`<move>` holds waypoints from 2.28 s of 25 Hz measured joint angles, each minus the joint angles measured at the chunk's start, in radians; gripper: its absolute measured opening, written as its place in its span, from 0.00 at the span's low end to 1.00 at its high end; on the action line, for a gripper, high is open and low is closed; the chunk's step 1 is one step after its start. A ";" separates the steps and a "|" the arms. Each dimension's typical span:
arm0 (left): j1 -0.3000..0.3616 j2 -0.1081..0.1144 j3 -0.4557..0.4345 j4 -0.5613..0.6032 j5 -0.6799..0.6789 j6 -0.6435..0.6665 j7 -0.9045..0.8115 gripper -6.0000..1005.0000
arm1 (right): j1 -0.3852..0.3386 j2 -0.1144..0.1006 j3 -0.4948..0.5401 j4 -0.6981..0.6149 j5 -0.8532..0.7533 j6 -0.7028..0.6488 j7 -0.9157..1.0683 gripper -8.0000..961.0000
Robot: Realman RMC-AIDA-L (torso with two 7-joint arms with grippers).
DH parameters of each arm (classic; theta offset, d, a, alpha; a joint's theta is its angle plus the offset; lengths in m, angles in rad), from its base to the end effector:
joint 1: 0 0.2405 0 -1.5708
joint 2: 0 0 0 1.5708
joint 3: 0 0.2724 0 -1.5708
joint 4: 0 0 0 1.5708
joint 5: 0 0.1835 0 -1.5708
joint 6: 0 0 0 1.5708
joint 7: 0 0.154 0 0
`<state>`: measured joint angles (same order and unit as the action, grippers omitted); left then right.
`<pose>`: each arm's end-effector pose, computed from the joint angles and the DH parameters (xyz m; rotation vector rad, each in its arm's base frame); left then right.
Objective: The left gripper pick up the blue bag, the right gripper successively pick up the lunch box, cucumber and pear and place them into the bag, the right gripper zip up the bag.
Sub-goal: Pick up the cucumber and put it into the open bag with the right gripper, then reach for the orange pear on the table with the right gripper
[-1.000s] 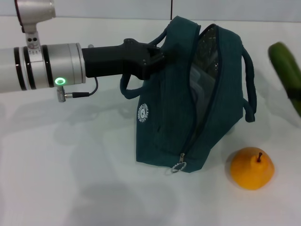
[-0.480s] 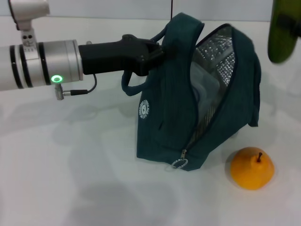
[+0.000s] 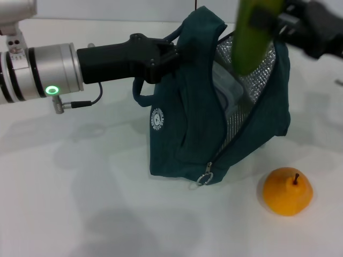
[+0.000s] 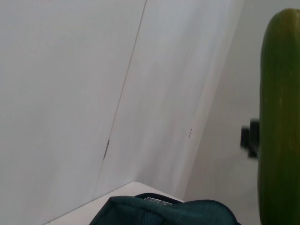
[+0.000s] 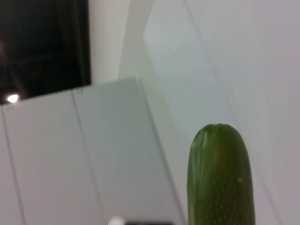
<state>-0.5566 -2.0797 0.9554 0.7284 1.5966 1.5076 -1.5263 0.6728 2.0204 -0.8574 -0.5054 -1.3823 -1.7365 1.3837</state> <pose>-0.1879 0.3422 -0.0100 -2.6811 -0.5865 -1.0373 0.1552 0.3466 0.0262 -2.6011 0.3867 1.4870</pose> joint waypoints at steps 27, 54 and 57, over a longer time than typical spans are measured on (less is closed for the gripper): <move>0.005 -0.003 0.000 -0.022 0.011 -0.021 0.017 0.05 | -0.057 0.007 -0.179 0.143 0.065 0.114 -0.279 0.70; 0.035 -0.005 0.013 -0.021 0.020 -0.020 0.018 0.04 | -0.437 -0.023 -0.142 0.056 -0.166 -0.010 -0.542 0.71; 0.037 -0.005 0.013 -0.022 0.020 -0.019 0.019 0.04 | -0.430 -0.018 -0.142 0.076 -0.159 0.026 -0.561 0.69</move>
<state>-0.5193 -2.0847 0.9683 0.7068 1.6170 1.4884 -1.5071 0.2426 2.0025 -0.9998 -0.4294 -1.5417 -1.7109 0.8232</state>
